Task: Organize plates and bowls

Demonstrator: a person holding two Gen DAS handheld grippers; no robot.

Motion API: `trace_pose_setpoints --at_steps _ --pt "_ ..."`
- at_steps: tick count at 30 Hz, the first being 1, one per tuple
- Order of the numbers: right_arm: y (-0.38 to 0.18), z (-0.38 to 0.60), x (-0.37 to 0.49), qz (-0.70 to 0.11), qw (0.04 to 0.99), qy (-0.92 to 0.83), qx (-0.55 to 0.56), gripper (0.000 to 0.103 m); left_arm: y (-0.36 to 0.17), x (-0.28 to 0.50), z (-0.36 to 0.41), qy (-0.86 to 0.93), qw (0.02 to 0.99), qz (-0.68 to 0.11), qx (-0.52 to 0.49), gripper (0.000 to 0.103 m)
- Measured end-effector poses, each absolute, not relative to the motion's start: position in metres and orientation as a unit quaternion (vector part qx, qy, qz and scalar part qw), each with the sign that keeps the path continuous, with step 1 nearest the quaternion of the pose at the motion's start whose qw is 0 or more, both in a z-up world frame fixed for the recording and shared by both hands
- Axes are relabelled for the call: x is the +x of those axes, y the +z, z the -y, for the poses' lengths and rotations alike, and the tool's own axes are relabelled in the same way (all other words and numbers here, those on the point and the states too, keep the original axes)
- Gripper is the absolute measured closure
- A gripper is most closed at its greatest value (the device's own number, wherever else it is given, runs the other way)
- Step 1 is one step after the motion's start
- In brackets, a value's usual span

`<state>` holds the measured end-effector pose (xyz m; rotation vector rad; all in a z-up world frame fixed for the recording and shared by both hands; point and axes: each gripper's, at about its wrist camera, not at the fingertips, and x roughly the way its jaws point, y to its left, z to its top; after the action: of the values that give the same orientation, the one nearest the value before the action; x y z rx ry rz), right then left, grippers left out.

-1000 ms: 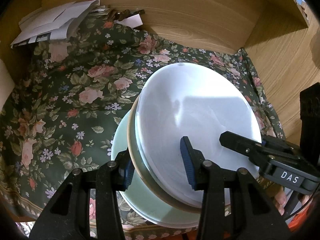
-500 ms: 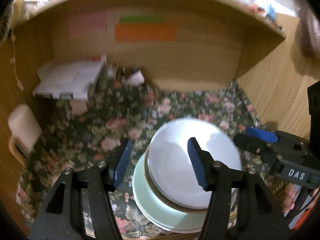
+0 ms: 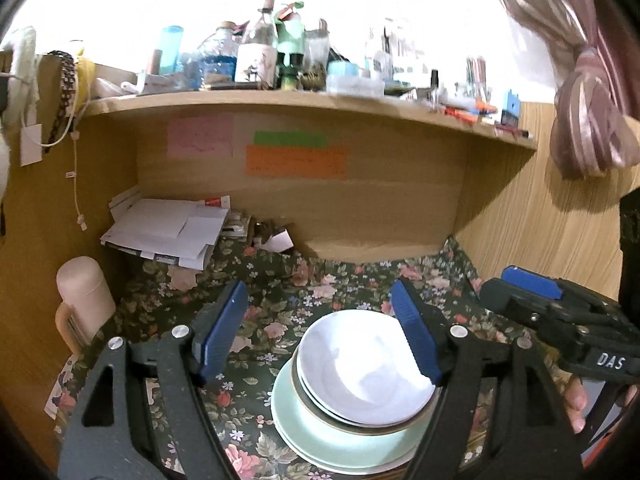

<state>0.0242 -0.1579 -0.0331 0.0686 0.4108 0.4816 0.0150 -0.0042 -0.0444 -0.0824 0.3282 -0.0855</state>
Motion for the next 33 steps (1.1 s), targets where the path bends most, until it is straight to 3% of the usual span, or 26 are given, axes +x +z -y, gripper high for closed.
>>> trace_pose_setpoints --at_steps 1,2,4,8,10,11,33 --pt "-0.032 0.157 0.021 -0.196 0.951 0.236 0.029 0.030 -0.044 0.012 0.003 -0.043 0.985 -0.159 -0.043 0.025" --pt "-0.030 0.155 0.018 -0.189 0.953 0.235 0.025 0.029 -0.043 0.009 0.003 -0.043 0.986 -0.154 -0.044 0.015" --pt "-0.028 0.155 0.012 -0.181 0.955 0.234 0.025 0.020 -0.042 0.002 0.003 -0.040 0.989 -0.137 -0.042 0.008" --pt "-0.026 0.154 0.004 -0.168 0.957 0.234 0.026 0.013 -0.039 -0.011 0.006 -0.036 0.992 -0.114 -0.034 0.002" --pt "-0.026 0.155 0.000 -0.164 0.958 0.232 0.028 0.001 -0.039 -0.016 0.006 -0.038 0.993 -0.111 -0.034 0.002" --pt "-0.027 0.155 -0.002 -0.159 0.960 0.230 0.032 0.000 -0.040 -0.017 0.007 -0.036 0.993 -0.109 -0.032 0.001" --pt "-0.026 0.147 -0.015 -0.139 0.966 0.218 0.018 0.000 -0.046 -0.026 0.008 -0.031 0.994 -0.098 -0.029 0.000"
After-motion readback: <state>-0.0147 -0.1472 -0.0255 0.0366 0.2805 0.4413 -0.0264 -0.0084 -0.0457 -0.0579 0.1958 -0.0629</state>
